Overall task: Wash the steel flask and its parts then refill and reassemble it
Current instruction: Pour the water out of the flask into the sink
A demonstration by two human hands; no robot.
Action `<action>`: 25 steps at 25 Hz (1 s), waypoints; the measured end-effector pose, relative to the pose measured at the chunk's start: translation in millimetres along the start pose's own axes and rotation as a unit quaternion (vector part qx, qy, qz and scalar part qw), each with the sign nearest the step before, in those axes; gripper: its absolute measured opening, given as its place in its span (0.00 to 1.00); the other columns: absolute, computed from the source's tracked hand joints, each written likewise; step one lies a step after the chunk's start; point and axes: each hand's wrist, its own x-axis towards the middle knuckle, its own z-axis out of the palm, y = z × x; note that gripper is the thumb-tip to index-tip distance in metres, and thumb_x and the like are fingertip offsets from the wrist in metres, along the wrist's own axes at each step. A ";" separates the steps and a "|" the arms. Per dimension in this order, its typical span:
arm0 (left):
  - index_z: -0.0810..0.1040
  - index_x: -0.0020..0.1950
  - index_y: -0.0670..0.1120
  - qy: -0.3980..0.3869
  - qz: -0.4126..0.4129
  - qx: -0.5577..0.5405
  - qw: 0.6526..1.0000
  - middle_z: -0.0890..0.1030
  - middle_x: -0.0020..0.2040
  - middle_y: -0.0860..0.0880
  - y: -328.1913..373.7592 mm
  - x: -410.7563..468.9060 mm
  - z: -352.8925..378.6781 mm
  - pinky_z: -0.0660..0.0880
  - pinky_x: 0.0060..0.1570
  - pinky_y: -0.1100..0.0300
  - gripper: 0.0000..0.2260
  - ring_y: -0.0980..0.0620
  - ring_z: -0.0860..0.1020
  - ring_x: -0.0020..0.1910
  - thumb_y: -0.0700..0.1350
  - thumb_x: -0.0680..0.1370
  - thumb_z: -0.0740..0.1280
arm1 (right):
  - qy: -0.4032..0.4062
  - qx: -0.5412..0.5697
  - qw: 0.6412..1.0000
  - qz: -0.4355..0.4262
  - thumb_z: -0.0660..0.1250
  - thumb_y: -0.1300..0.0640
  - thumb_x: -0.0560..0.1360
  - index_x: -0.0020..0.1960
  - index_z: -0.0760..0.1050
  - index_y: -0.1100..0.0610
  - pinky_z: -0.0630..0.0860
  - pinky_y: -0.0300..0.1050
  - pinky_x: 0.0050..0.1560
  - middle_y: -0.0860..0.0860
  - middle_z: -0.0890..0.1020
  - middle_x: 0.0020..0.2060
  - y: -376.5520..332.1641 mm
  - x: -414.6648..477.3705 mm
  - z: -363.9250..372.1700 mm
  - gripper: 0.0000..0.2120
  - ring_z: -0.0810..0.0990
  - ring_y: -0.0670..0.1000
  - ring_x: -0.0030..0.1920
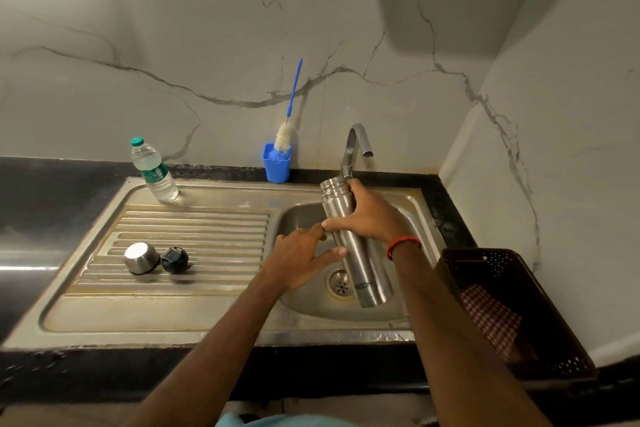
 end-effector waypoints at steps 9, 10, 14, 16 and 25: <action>0.71 0.68 0.54 0.059 0.000 -0.189 0.980 0.79 0.61 0.59 -3.3 31.6 -25.5 0.77 0.61 0.56 0.32 0.61 0.78 0.58 0.62 0.69 0.78 | 0.080 0.021 0.996 -0.037 0.77 0.30 0.59 0.71 0.61 0.45 0.79 0.52 0.57 0.47 0.80 0.60 -24.1 20.8 -6.0 0.47 0.81 0.51 0.56; 0.73 0.67 0.53 0.078 -0.001 -0.212 0.974 0.81 0.59 0.58 -3.6 35.4 -28.2 0.78 0.59 0.58 0.30 0.61 0.79 0.57 0.59 0.69 0.79 | 0.079 0.034 0.995 -0.041 0.77 0.29 0.58 0.69 0.62 0.44 0.79 0.53 0.57 0.46 0.81 0.59 -26.7 24.2 -7.2 0.47 0.81 0.50 0.55; 0.77 0.62 0.51 0.132 -0.002 -0.272 0.953 0.84 0.53 0.55 -10.5 47.9 -37.8 0.80 0.52 0.61 0.26 0.59 0.83 0.51 0.53 0.68 0.81 | 0.031 0.078 0.992 -0.093 0.80 0.35 0.59 0.67 0.66 0.45 0.81 0.52 0.56 0.45 0.81 0.55 -37.4 35.1 -10.9 0.42 0.81 0.48 0.52; 0.78 0.62 0.48 0.166 0.003 -0.291 0.942 0.85 0.51 0.55 -15.3 48.2 -40.0 0.79 0.50 0.66 0.26 0.59 0.83 0.50 0.49 0.67 0.82 | 0.007 0.081 0.989 -0.126 0.81 0.38 0.60 0.66 0.67 0.45 0.80 0.48 0.56 0.44 0.82 0.54 -45.8 38.1 -13.6 0.41 0.81 0.46 0.52; 0.77 0.60 0.50 0.231 -0.031 -0.281 0.931 0.82 0.52 0.56 -49.3 59.1 -65.8 0.75 0.48 0.68 0.29 0.61 0.80 0.49 0.45 0.63 0.84 | -0.128 -0.005 0.985 -0.112 0.78 0.50 0.70 0.73 0.67 0.51 0.72 0.45 0.52 0.44 0.76 0.49 -77.6 71.0 -47.6 0.35 0.77 0.47 0.50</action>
